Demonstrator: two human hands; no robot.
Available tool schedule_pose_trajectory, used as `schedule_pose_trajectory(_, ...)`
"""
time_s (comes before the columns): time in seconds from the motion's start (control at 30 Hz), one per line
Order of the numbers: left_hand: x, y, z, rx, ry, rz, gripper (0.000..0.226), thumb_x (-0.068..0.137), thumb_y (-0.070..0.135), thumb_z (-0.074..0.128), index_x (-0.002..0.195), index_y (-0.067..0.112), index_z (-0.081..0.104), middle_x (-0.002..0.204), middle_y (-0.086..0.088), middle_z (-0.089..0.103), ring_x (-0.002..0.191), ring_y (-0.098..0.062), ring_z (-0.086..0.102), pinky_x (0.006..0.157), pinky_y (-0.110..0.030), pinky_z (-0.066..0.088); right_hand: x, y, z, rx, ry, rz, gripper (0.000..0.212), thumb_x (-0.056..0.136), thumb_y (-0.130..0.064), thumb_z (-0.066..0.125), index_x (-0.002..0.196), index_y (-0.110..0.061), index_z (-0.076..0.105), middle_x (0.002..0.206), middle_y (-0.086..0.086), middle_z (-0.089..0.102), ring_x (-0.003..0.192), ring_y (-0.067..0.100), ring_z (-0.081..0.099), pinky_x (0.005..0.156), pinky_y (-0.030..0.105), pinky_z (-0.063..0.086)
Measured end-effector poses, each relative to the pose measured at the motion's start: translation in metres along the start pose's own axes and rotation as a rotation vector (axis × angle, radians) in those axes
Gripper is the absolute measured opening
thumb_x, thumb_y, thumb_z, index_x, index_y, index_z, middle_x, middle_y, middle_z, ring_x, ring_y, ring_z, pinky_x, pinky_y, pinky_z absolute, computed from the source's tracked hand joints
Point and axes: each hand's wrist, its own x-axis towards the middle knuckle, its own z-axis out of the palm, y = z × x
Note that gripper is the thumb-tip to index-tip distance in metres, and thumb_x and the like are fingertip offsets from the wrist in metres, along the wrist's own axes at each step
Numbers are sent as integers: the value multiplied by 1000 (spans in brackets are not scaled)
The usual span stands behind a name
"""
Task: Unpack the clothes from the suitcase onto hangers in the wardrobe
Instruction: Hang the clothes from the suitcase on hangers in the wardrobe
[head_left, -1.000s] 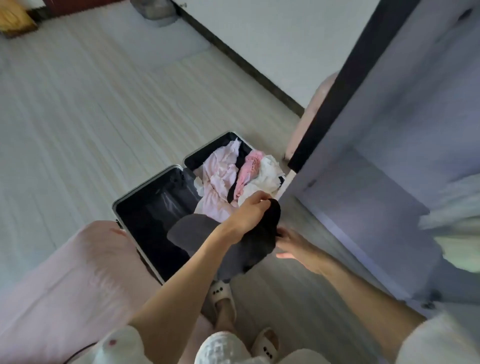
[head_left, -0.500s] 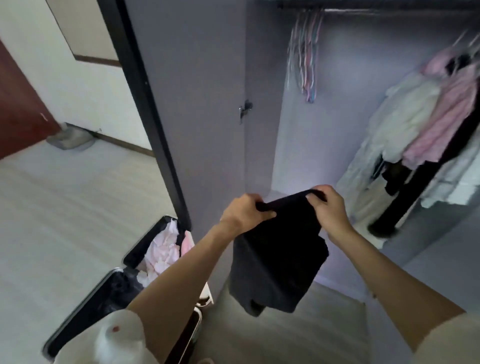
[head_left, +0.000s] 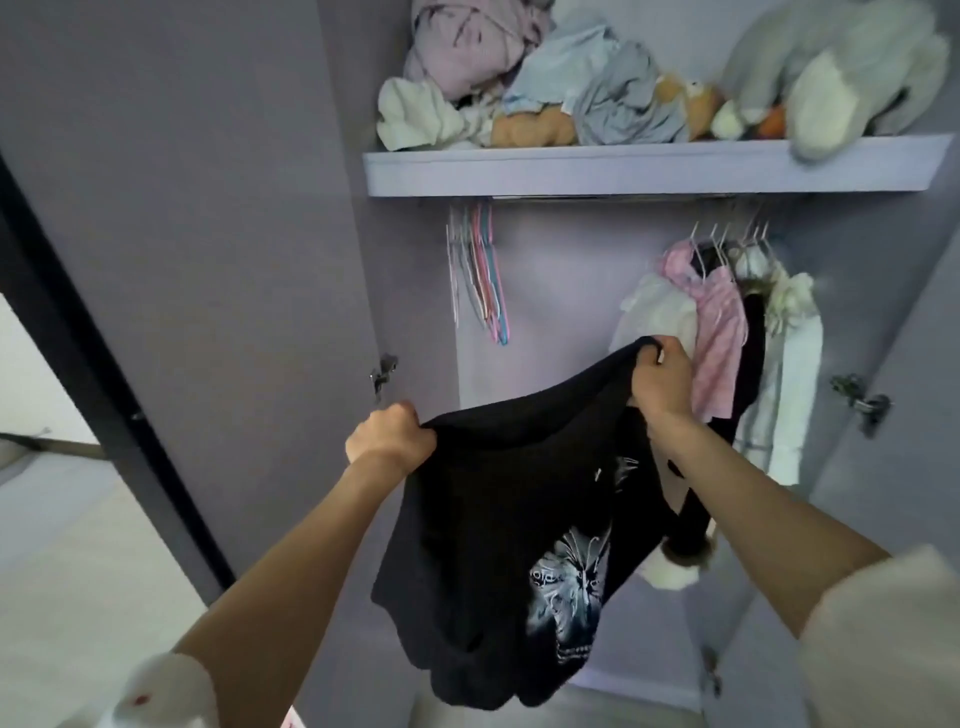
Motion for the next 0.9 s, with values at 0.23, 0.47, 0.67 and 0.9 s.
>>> schedule_pose_trajectory(0.23,57,19,6,-931,-318,-200,18,96,3,38,92,0,56,78,-12,56,69,-24,55,62,-34,47,26,4,29,73,79,103,31,95,-9,34,121,-2,49,102,12,60,83,24,56,90,40,49)
schedule_pose_trajectory(0.47,115,46,-11,-956,-107,8,20,90,6,51,107,3,62,106,-16,63,92,-23,56,81,-27,43,68,24,54,-136,14,11,26,92,-8,37,111,-4,54,96,15,58,88,36,61,86,51,51)
schedule_pose_trajectory(0.67,145,48,4,-839,-243,-22,19,87,6,54,106,7,60,99,-7,57,94,-21,51,79,-25,38,113,72,104,-394,-357,137,25,85,-2,46,92,-5,69,93,20,64,89,32,61,91,43,49)
schedule_pose_trajectory(0.9,193,70,7,-959,-178,-127,4,84,11,54,83,15,56,88,-4,56,83,-18,53,70,-28,41,183,72,199,-143,-466,149,23,88,-4,45,101,0,64,86,10,53,77,20,47,64,27,36)
